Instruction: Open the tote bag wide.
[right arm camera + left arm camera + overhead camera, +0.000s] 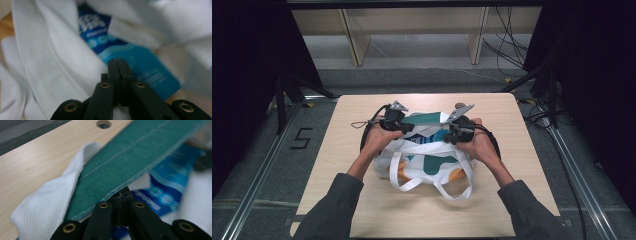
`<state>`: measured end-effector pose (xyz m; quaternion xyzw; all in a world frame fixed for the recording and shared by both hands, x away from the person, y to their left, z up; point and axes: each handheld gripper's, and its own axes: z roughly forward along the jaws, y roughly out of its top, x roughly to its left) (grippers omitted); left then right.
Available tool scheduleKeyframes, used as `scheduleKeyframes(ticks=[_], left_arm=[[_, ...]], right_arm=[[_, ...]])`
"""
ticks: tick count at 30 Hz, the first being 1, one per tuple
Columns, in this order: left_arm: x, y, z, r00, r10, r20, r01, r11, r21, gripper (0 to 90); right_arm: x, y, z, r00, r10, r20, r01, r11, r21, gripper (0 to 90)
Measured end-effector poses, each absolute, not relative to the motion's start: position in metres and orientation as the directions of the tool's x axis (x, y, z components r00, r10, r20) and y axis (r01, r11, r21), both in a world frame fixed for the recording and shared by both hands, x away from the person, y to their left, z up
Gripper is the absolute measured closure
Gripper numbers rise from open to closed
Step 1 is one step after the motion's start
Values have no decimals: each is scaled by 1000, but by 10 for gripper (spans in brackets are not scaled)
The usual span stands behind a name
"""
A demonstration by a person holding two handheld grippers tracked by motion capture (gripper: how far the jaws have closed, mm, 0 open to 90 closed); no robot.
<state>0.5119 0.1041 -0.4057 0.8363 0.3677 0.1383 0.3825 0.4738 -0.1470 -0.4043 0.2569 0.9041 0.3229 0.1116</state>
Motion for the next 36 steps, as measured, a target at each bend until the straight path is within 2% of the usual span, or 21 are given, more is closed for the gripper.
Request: scheduleKeyframes(ticks=[2,4,7,9,10,12,13,14,15,16,21,25,30,36], left_arm=[[525,107,-407,658,751,-60,538,-413,735,895],[535,112,-409,631,771,-85,565,-382,731,896],[545,119,-411,606,790,-97,594,-368,716,896],[550,122,-415,587,802,-109,602,-343,721,896],[551,123,-416,584,804,-114,608,-339,718,896],[553,124,-420,571,819,-58,605,-372,703,896],[555,124,-423,547,836,-54,612,-354,707,896],[556,126,-424,547,833,-89,630,-339,699,896],[556,126,-424,554,825,-111,635,-333,697,896],[554,126,-422,569,815,-111,627,-343,699,896],[533,116,-410,642,762,-86,580,-410,704,896],[516,106,-407,711,700,-59,545,-496,676,895],[499,100,-414,769,638,-43,516,-579,631,894],[490,107,-423,797,601,-61,513,-620,594,894]], right_arm=[[466,-150,-408,-851,524,15,413,652,635,900],[455,-153,-407,-884,465,48,388,672,631,900],[432,-155,-414,-902,426,76,382,700,603,900],[422,-156,-422,-925,373,77,343,728,593,900],[417,-155,-425,-920,380,95,362,729,581,900],[412,-154,-433,-935,334,118,341,760,553,900],[406,-151,-440,-941,322,107,330,798,505,900],[399,-149,-446,-934,343,99,347,806,480,900],[396,-148,-447,-937,339,87,335,795,506,900],[396,-149,-444,-943,328,63,308,779,547,900],[403,-168,-403,-921,385,57,304,622,722,900],[411,-181,-370,-907,419,41,277,521,807,900],[435,-185,-351,-850,522,-72,270,549,791,900],[474,-168,-372,-821,565,-82,353,615,705,900]])
